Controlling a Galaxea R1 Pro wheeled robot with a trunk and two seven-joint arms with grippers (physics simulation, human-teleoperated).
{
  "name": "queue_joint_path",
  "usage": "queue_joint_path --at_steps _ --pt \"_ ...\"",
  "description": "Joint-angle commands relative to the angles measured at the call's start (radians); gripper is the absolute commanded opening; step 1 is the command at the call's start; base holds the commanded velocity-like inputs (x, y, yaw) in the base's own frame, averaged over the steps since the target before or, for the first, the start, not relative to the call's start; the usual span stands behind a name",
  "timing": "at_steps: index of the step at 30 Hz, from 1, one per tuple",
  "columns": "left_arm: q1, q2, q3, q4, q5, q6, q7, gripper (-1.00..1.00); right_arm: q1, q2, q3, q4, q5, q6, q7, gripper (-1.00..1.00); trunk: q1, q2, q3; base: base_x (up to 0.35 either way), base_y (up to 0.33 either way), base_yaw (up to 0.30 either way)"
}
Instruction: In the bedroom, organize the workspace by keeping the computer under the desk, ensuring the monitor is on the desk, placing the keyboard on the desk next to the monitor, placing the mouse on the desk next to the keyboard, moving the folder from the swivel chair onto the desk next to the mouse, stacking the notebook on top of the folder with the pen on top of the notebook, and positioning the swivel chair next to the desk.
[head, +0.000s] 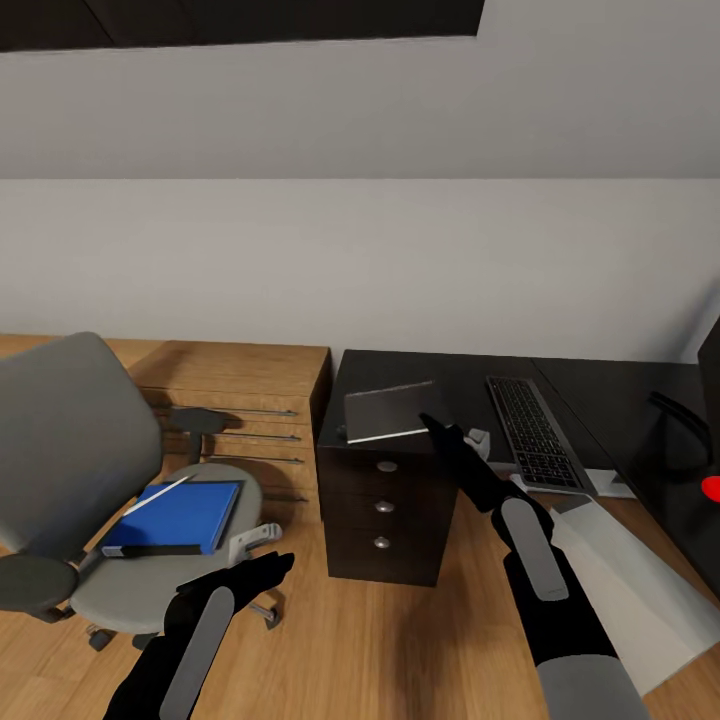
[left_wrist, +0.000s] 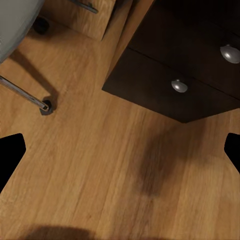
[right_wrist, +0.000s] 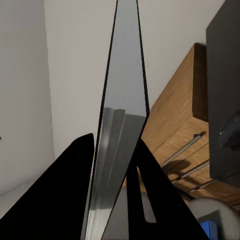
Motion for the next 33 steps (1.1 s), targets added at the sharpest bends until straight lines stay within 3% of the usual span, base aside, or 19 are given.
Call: queue_joint_path --at_steps 1,7,13,15,17,21,28,33 --pt "-0.001 0.0 -0.001 -0.001 0.01 0.002 0.01 1.0 -0.001 0.002 -0.003 0.0 -0.004 0.011 0.002 -1.0 0.0 -0.001 -0.001 0.0 0.0 0.0" --pt "-0.001 0.0 -0.001 -0.001 0.01 0.002 0.01 1.0 0.0 0.01 -0.002 0.004 -0.028 0.002 0.0 -1.0 0.0 -0.001 -0.001 0.0 0.0 0.0" --pt "-0.001 -0.001 -0.004 -0.001 0.011 0.002 0.01 1.0 0.0 0.018 -0.002 0.019 -0.061 -0.127 -0.008 -1.0 0.0 -0.001 -0.001 0.0 0.0 0.0" --pt "0.0 -0.001 -0.026 -0.001 0.01 0.002 0.011 1.0 0.0 0.019 0.0 0.035 -0.064 -0.183 -0.027 -1.0 0.0 -0.001 -0.001 0.0 0.0 0.0" --pt "-0.001 0.0 -0.072 -0.001 0.008 0.003 0.013 1.0 0.0 0.02 0.002 0.049 -0.067 -0.244 -0.07 -1.0 0.0 -0.001 -0.001 0.0 0.0 0.0" --pt "-0.001 0.001 -0.11 -0.001 0.012 0.003 0.014 1.0 0.0 0.036 0.005 0.064 -0.068 -0.312 -0.13 -1.0 0.0 -0.001 -0.001 0.0 0.0 0.0" --pt "0.0 0.001 -0.117 -0.009 0.014 0.004 0.012 1.0 0.0 0.046 0.042 0.104 -0.071 -0.321 -0.134 -1.0 0.0 -0.001 -0.001 0.0 0.0 0.0" --pt "-0.001 0.0 -0.119 -0.007 0.021 0.002 0.006 1.0 0.0 0.04 0.047 0.112 -0.079 -0.326 -0.135 -1.0 0.0 -0.001 -0.001 0.0 0.0 0.0"
